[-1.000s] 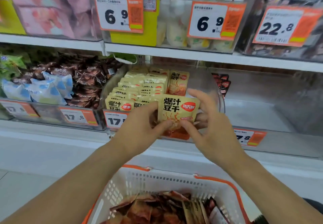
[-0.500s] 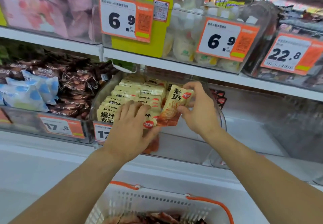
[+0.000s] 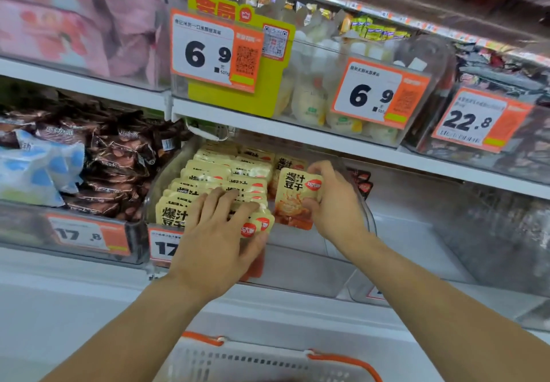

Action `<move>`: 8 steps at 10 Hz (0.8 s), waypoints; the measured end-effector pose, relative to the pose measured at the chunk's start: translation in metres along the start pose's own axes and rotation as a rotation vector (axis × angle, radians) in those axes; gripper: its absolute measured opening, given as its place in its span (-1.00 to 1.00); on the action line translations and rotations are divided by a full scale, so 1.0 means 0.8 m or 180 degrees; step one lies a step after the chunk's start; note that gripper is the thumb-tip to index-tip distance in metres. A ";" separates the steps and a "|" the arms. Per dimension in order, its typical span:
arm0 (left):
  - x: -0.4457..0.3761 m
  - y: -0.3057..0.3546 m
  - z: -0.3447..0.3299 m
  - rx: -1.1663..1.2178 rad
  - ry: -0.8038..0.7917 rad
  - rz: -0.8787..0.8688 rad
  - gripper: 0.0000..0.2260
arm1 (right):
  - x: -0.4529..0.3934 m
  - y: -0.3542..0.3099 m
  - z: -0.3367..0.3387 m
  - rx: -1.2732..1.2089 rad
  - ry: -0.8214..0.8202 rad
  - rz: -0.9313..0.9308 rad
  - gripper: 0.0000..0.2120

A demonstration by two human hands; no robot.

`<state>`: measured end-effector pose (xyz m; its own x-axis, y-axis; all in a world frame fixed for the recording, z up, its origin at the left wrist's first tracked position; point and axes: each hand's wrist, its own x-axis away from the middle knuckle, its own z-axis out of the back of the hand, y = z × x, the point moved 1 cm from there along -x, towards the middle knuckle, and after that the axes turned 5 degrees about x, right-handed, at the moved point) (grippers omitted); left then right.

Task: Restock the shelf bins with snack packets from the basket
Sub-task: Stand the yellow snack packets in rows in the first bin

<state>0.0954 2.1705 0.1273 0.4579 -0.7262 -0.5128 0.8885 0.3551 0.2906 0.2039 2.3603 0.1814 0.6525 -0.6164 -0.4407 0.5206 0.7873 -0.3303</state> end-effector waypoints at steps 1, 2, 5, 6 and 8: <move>0.001 0.000 -0.001 0.0045 -0.0019 0.0024 -0.54 | -0.032 -0.001 -0.031 -0.0047 -0.0119 -0.0396 -0.45; 0.001 -0.001 -0.001 0.0111 -0.0031 0.0044 -0.55 | -0.050 0.006 -0.055 -0.0085 -0.0203 -0.0623 -0.39; -0.002 -0.010 -0.004 0.0202 -0.0046 0.0007 -0.58 | -0.101 0.031 -0.103 -0.0114 0.0009 -0.0532 -0.56; -0.003 -0.007 -0.004 0.0128 -0.0044 0.0021 -0.59 | -0.106 0.036 -0.109 -0.0138 -0.0033 -0.0686 -0.55; -0.002 -0.005 -0.004 0.0095 0.0046 -0.0006 -0.61 | -0.095 0.015 -0.094 -0.0129 0.0054 -0.0591 -0.58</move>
<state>0.0912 2.1719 0.1241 0.4567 -0.7182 -0.5249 0.8883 0.3358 0.3134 0.1188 2.4177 0.1483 0.5377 -0.7512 -0.3830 0.6084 0.6601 -0.4406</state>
